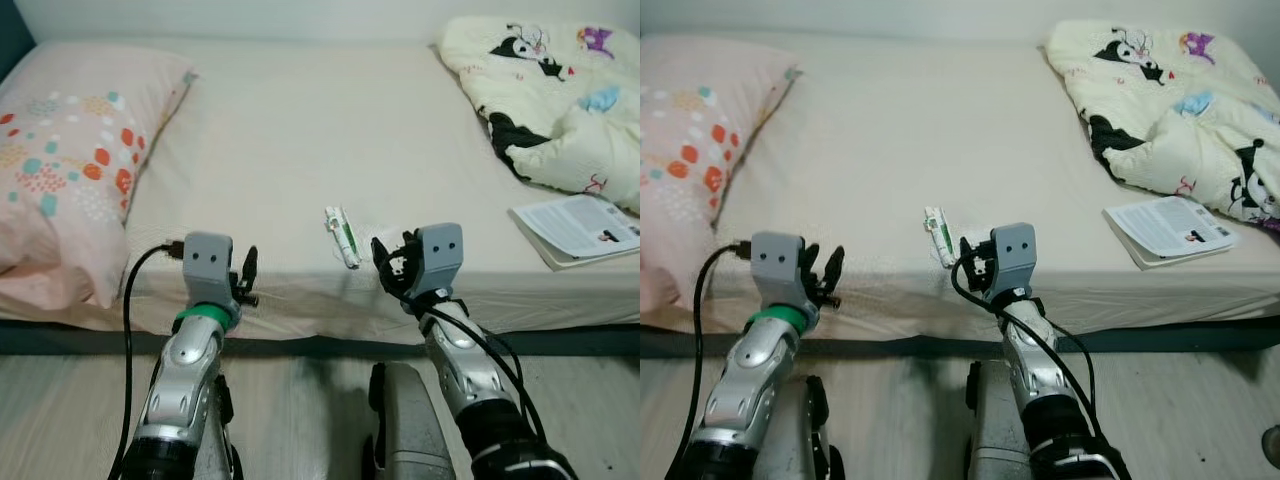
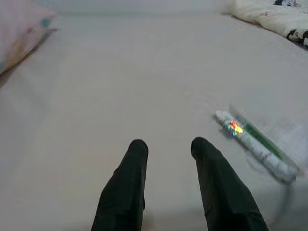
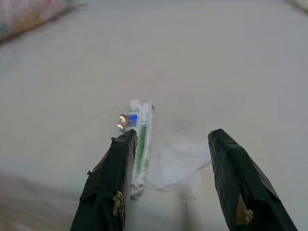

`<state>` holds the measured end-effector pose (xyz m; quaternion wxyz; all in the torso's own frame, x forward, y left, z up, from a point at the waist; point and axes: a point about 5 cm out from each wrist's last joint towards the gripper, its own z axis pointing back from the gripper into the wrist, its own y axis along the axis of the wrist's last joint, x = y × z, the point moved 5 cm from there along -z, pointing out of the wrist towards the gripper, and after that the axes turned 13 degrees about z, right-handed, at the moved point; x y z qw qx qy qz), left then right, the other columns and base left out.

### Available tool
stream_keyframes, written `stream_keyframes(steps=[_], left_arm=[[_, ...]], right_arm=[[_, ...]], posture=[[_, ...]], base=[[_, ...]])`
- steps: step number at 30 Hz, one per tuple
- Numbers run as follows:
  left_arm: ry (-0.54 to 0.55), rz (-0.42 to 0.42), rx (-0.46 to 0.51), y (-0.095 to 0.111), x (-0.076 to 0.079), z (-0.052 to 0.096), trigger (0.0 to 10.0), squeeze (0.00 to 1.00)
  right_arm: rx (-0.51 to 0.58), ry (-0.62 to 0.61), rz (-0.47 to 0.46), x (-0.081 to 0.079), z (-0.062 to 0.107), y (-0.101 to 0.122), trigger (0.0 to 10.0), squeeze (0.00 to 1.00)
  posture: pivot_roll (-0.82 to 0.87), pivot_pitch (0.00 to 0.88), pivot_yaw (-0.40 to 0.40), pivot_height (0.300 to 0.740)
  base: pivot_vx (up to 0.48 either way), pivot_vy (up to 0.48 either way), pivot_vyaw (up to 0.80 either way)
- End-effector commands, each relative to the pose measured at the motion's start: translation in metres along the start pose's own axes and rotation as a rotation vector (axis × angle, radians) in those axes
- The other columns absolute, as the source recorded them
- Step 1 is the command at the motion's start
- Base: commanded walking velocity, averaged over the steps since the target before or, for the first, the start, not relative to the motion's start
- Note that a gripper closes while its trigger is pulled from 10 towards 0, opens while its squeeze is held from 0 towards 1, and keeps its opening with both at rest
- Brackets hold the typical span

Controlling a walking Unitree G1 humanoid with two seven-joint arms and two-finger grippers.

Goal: Clean up the room

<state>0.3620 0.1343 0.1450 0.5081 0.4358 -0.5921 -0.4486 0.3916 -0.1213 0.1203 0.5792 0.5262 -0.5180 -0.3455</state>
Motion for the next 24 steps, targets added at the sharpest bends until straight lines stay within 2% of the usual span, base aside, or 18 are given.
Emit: stream_keyframes(steps=[1, 10, 18, 19, 21, 24], left_arm=[[-0.002, 0.007, -0.002, 0.002, 0.002, 0.0, 10.0, 0.0], [-0.021, 0.009, 0.044, 0.022, 0.009, -0.001, 10.0, 0.0], [-0.014, 0.01, 0.046, 0.029, 0.007, 0.006, 10.0, 0.0], [-0.013, 0.006, 0.041, 0.029, 0.007, 0.008, 10.0, 0.0], [-0.012, 0.005, 0.038, 0.029, 0.007, 0.008, 10.0, 0.0], [-0.005, 0.002, 0.026, 0.029, 0.005, 0.012, 10.0, 0.0]], right_arm=[[-0.015, 0.004, -0.002, 0.002, -0.001, -0.005, 10.0, 0.0], [-0.032, 0.044, -0.014, 0.0, -0.016, -0.003, 10.0, 0.0], [-0.104, 0.07, -0.113, -0.013, -0.023, -0.013, 10.0, 0.0], [-0.142, 0.062, -0.117, -0.015, -0.023, -0.019, 10.0, 1.0], [-0.168, 0.049, -0.113, -0.016, -0.022, -0.024, 10.0, 1.0], [-0.28, 0.01, -0.063, -0.015, -0.016, -0.044, 10.0, 1.0]], posture=[[-0.03, 0.14, -0.002, 0.505], [0.0, 0.184, -0.004, 0.471], [0.03, 0.232, 0.006, 0.471], [0.03, 0.241, 0.008, 0.471], [0.04, 0.249, 0.008, 0.471], [0.05, 0.268, 0.015, 0.471]], base=[[0.0, 0.0, 0.0], [0.0, 0.0, 0.0], [0.0, 0.0, 0.0], [0.0, 0.0, 0.0], [0.0, 0.0, 0.0], [0.0, 0.0, 0.0]])
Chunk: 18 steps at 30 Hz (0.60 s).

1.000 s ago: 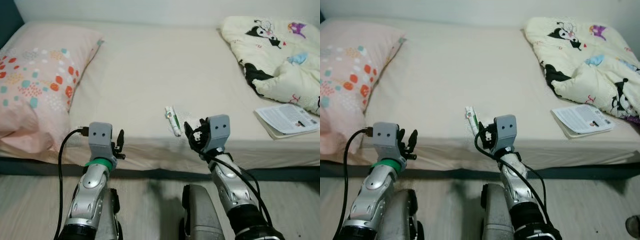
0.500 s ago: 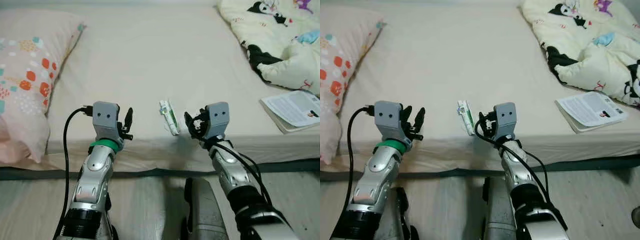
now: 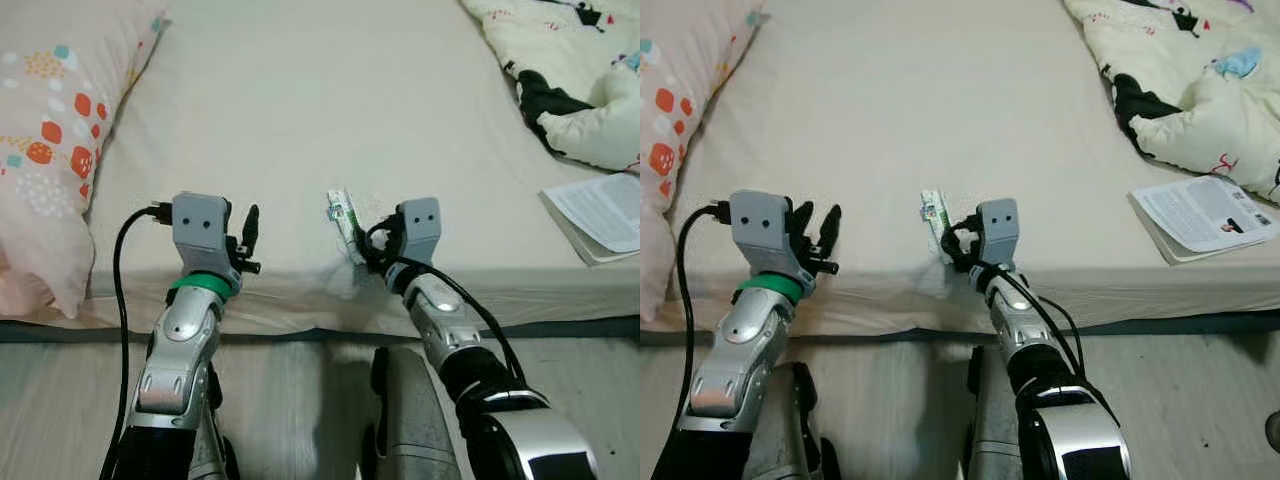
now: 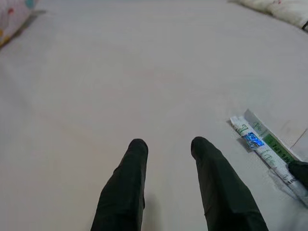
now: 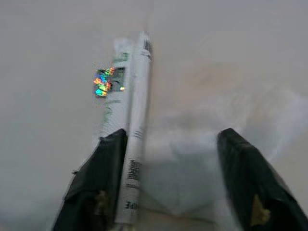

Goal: Clean up the room

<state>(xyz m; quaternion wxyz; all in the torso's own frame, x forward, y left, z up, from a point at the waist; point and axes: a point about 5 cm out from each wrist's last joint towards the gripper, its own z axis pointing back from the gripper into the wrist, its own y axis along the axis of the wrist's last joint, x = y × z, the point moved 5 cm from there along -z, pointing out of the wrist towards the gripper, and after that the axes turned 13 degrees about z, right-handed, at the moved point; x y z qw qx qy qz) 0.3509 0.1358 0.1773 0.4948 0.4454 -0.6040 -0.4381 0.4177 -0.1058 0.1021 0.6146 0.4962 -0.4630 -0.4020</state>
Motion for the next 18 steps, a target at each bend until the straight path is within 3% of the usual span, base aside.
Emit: stream_keyframes(steps=[1, 3, 4, 5, 11, 12, 13, 18], left_arm=[[0.007, 0.004, -0.021, -0.004, -0.001, 0.004, 10.0, 0.0], [0.009, 0.004, -0.023, -0.004, -0.001, 0.005, 10.0, 0.0], [0.011, 0.004, -0.027, -0.005, -0.001, 0.006, 10.0, 0.0], [0.012, 0.004, -0.032, -0.005, -0.001, 0.008, 10.0, 0.0], [0.018, 0.005, -0.044, -0.005, -0.002, 0.012, 10.0, 0.0], [0.019, 0.005, -0.046, -0.006, -0.002, 0.013, 10.0, 0.0], [0.019, 0.005, -0.049, -0.006, -0.001, 0.013, 10.0, 0.0], [0.022, 0.008, -0.057, -0.006, -0.001, 0.014, 10.0, 0.0]], right_arm=[[-0.128, -0.017, 0.012, 0.0, 0.008, -0.031, 10.0, 1.0], [-0.148, -0.012, 0.018, -0.001, 0.009, -0.035, 10.0, 1.0], [-0.171, 0.007, 0.009, -0.004, 0.01, -0.04, 10.0, 0.95], [-0.226, 0.044, 0.006, -0.009, 0.013, -0.05, 10.0, 0.0], [-0.332, 0.13, 0.02, -0.019, 0.02, -0.068, 10.0, 0.0], [-0.347, 0.135, 0.001, -0.019, 0.021, -0.071, 3.6, 0.0], [-0.365, 0.147, -0.016, -0.02, 0.022, -0.073, 0.0, 0.0], [-0.407, 0.171, -0.017, -0.022, 0.025, -0.079, 0.0, 0.0]], posture=[[0.05, 0.268, 0.015, 0.471], [0.06, 0.275, 0.018, 0.471], [0.06, 0.277, 0.02, 0.471], [0.07, 0.285, 0.023, 0.471], [0.08, 0.301, 0.025, 0.471], [0.08, 0.304, 0.024, 0.471], [0.08, 0.304, 0.024, 0.471], [0.07, 0.303, 0.023, 0.471]], base=[[0.0, 0.0, 0.0], [0.0, 0.0, 0.0], [0.0, 0.0, 0.0], [0.0, 0.0, 0.0], [0.0, 0.0, 0.0], [0.0, 0.0, 0.0], [0.0, 0.0, 0.0], [0.0, 0.0, 0.0]])
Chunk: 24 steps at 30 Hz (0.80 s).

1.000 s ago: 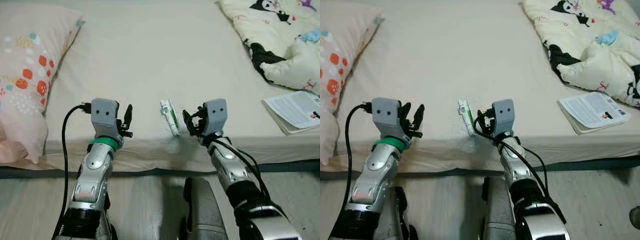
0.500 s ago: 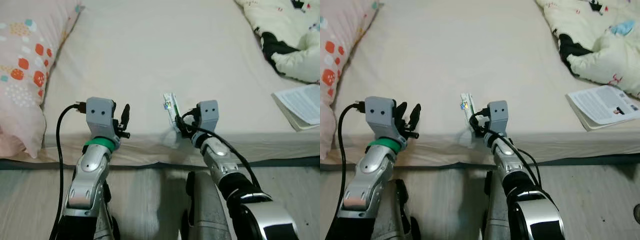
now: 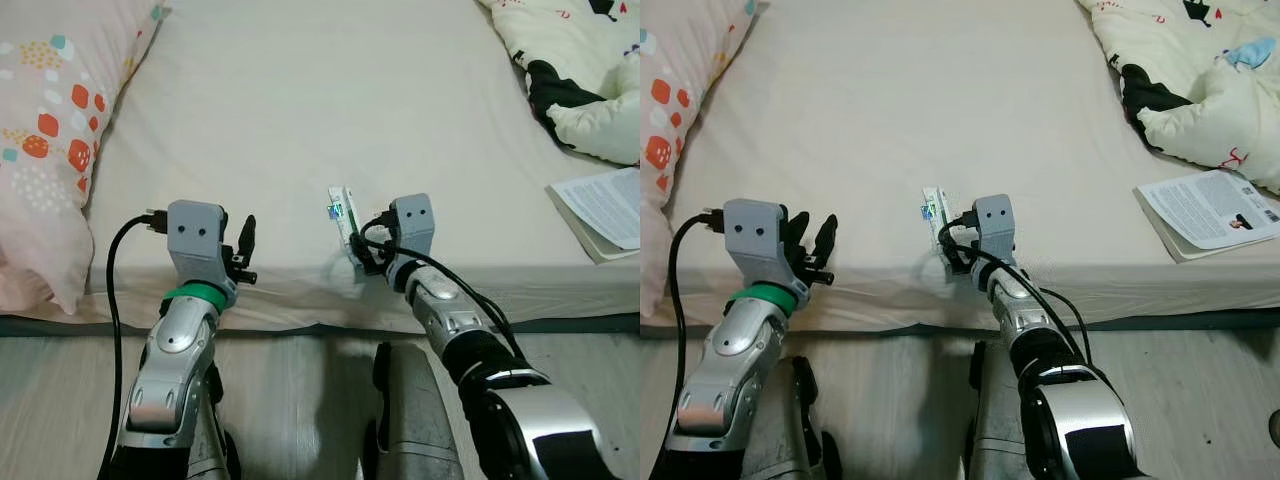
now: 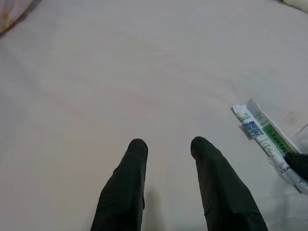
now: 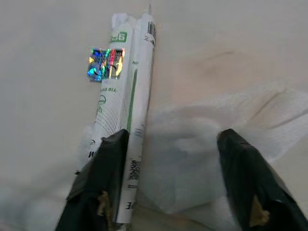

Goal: Clean up the room

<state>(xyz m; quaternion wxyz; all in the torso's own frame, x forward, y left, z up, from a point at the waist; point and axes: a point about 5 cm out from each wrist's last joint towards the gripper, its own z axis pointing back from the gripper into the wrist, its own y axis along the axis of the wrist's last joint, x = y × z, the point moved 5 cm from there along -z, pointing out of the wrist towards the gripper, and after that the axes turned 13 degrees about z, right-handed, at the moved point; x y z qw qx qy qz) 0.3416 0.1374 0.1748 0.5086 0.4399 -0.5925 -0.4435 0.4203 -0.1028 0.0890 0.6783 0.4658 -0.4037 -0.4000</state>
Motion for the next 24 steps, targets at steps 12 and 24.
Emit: stream_keyframes(steps=[12, 24], left_arm=[[-0.003, 0.023, -0.019, -0.004, 0.006, -0.002, 10.0, 0.0], [-0.007, 0.043, 0.001, -0.001, 0.011, -0.011, 10.0, 0.0]], right_arm=[[-0.245, 0.089, -0.029, -0.014, 0.016, -0.065, 0.0, 0.0], [0.011, 0.22, -0.188, -0.014, 0.006, -0.006, 0.0, 0.0]], posture=[[0.05, 0.268, 0.014, 0.471], [0.02, 0.211, -0.004, 0.471]], base=[[0.0, 0.0, 0.0], [0.0, 0.0, 0.0]])
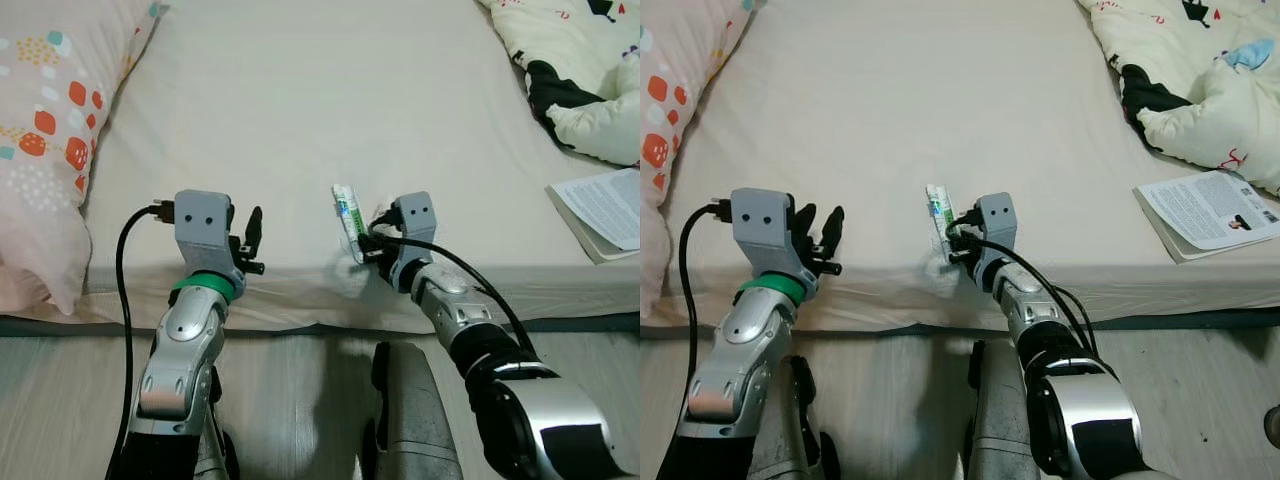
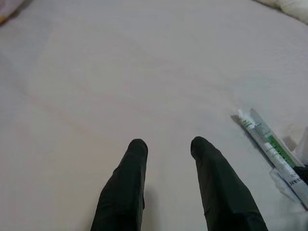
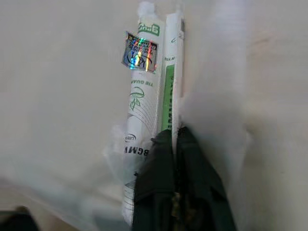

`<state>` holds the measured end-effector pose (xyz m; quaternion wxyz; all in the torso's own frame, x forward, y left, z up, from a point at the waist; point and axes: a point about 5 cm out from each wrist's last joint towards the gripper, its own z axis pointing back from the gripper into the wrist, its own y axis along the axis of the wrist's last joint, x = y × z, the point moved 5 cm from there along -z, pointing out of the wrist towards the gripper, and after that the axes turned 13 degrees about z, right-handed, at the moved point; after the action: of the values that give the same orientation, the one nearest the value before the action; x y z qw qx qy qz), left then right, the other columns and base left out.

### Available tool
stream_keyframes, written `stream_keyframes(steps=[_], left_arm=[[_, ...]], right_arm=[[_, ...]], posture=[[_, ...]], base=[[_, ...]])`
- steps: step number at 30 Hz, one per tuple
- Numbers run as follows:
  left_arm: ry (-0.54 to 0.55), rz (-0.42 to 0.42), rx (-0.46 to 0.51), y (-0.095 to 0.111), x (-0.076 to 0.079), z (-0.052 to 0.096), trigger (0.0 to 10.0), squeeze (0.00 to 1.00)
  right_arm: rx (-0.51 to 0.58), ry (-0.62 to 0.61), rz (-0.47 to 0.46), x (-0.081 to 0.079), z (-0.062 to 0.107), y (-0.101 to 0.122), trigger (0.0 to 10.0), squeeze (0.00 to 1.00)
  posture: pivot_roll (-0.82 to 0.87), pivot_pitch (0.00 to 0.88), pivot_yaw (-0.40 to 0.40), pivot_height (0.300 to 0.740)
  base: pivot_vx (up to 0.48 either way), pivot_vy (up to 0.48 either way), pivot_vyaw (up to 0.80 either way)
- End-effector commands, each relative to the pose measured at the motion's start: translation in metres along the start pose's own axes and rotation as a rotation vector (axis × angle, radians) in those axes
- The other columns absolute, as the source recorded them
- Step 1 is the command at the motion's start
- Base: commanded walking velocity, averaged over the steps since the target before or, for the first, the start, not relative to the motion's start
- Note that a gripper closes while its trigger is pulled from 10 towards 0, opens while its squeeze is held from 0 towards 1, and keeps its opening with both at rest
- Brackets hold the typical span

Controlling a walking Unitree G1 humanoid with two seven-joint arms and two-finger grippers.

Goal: Clean up the room

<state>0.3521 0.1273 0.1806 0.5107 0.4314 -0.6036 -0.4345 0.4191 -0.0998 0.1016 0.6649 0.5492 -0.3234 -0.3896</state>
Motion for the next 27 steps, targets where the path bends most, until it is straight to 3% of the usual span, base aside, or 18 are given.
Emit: stream_keyframes(steps=[1, 4, 9, 11, 12, 13, 14, 19, 22, 24, 25, 26, 27], left_arm=[[0.0, 0.014, -0.006, -0.004, 0.001, -0.001, 10.0, 0.0], [-0.013, 0.021, 0.01, 0.0, 0.005, -0.004, 10.0, 0.0], [-0.033, 0.02, 0.032, 0.009, 0.007, -0.006, 10.0, 0.0], [-0.05, 0.017, 0.061, 0.019, 0.009, -0.007, 10.0, 0.0], [-0.05, 0.017, 0.061, 0.019, 0.009, -0.007, 10.0, 0.0], [-0.069, 0.022, 0.091, 0.031, 0.012, -0.008, 10.0, 0.0], [-0.08, 0.028, 0.104, 0.036, 0.015, -0.009, 10.0, 0.0], [-0.11, 0.044, 0.123, 0.044, 0.023, -0.01, 10.0, 0.0], [-0.135, 0.068, 0.118, 0.045, 0.029, -0.008, 10.0, 0.0], [-0.11, 0.107, 0.082, 0.036, 0.023, -0.007, 10.0, 0.0], [-0.11, 0.107, 0.082, 0.036, 0.023, -0.007, 10.0, 0.0], [-0.077, 0.137, 0.054, 0.028, 0.016, -0.006, 10.0, 0.0], [-0.077, 0.137, 0.054, 0.028, 0.016, -0.006, 10.0, 0.0]], right_arm=[[-0.012, 0.059, -0.077, -0.012, 0.001, -0.011, 0.0, 0.0], [0.158, 0.112, -0.146, -0.014, 0.001, 0.022, 0.0, 0.0], [0.303, 0.133, -0.165, -0.015, 0.009, 0.049, 0.0, 0.0], [0.434, 0.125, -0.173, -0.016, 0.024, 0.075, 0.0, 0.0], [0.434, 0.125, -0.173, -0.016, 0.024, 0.075, 0.0, 0.0], [0.543, 0.088, -0.183, -0.016, 0.043, 0.097, 0.0, 0.0], [0.568, 0.067, -0.179, -0.017, 0.051, 0.101, 9.5, 0.0], [0.569, 0.036, -0.147, -0.02, 0.062, 0.097, 10.0, 0.0], [0.552, -0.055, -0.075, -0.018, 0.072, 0.084, 10.0, 0.0], [0.511, -0.157, 0.043, -0.01, 0.078, 0.073, 10.0, 0.0], [0.511, -0.157, 0.043, -0.01, 0.078, 0.073, 10.0, 0.0], [0.483, -0.235, 0.201, -0.003, 0.083, 0.067, 10.0, 0.0], [0.483, -0.235, 0.201, -0.003, 0.083, 0.067, 10.0, 0.0]], posture=[[0.02, 0.204, -0.006, 0.471], [0.0, 0.174, -0.009, 0.471], [-0.02, 0.147, -0.007, 0.471], [-0.03, 0.125, -0.006, 0.471], [-0.03, 0.125, -0.006, 0.471], [-0.04, 0.108, -0.005, 0.471], [-0.04, 0.099, -0.004, 0.471], [-0.05, 0.082, -0.002, 0.471], [-0.06, 0.063, 0.004, 0.471], [-0.07, 0.051, 0.007, 0.471], [-0.07, 0.051, 0.007, 0.471], [-0.07, 0.044, 0.005, 0.475], [-0.07, 0.044, 0.005, 0.475]], base=[[0.0, 0.0, 0.0], [0.0, 0.0, 0.0], [0.0, 0.0, 0.0], [0.0, 0.0, 0.0], [0.0, 0.0, 0.0], [0.0, 0.0, 0.0], [0.0, 0.0, 0.0], [0.0, 0.0, 0.0], [0.0, 0.0, 0.0], [0.0, 0.0, 0.0], [0.0, 0.0, 0.0], [0.0, 0.0, 0.0], [0.0, 0.0, 0.0]])
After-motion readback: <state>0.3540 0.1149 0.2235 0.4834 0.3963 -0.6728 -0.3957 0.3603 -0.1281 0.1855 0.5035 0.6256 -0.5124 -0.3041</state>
